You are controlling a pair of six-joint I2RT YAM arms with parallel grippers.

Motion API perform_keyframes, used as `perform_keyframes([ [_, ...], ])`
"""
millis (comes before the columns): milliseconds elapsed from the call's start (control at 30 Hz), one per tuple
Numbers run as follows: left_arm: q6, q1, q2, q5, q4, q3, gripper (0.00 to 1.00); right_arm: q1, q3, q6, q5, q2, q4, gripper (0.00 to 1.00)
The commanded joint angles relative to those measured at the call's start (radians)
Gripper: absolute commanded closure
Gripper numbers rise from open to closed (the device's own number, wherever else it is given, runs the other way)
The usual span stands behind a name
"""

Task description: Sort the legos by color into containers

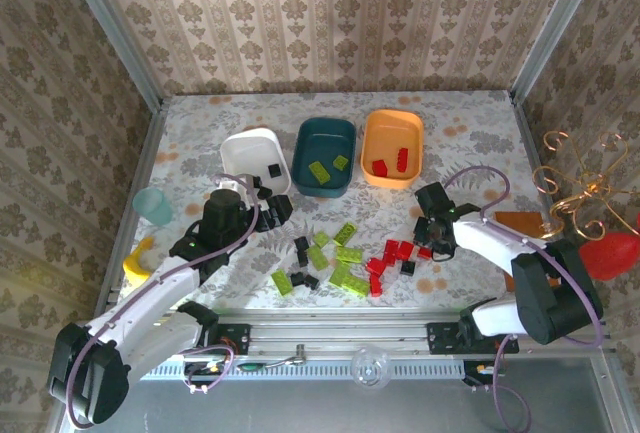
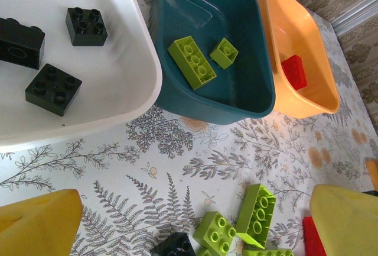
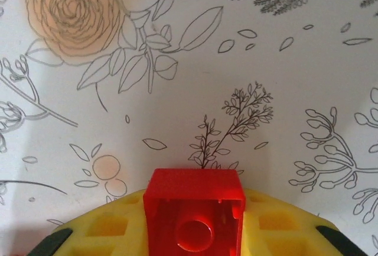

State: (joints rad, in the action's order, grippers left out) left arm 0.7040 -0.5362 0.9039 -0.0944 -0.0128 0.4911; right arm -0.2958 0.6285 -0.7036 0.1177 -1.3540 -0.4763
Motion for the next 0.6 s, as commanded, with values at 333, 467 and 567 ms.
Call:
perform_keyframes([
  [333, 0.044, -0.050, -0.039, -0.007, 0.022, -0.045, 0.00, -0.052, 0.324, 0.138, 0.067, 0.029, 0.158, 0.75],
  [467, 0.047, -0.082, -0.037, 0.013, -0.004, -0.049, 0.00, -0.051, 0.503, 0.171, 0.073, -0.190, 0.213, 0.75],
  [567, 0.056, -0.103, -0.047, 0.014, -0.030, -0.049, 0.00, -0.045, 0.685, 0.183, 0.093, -0.370, 0.167, 0.74],
])
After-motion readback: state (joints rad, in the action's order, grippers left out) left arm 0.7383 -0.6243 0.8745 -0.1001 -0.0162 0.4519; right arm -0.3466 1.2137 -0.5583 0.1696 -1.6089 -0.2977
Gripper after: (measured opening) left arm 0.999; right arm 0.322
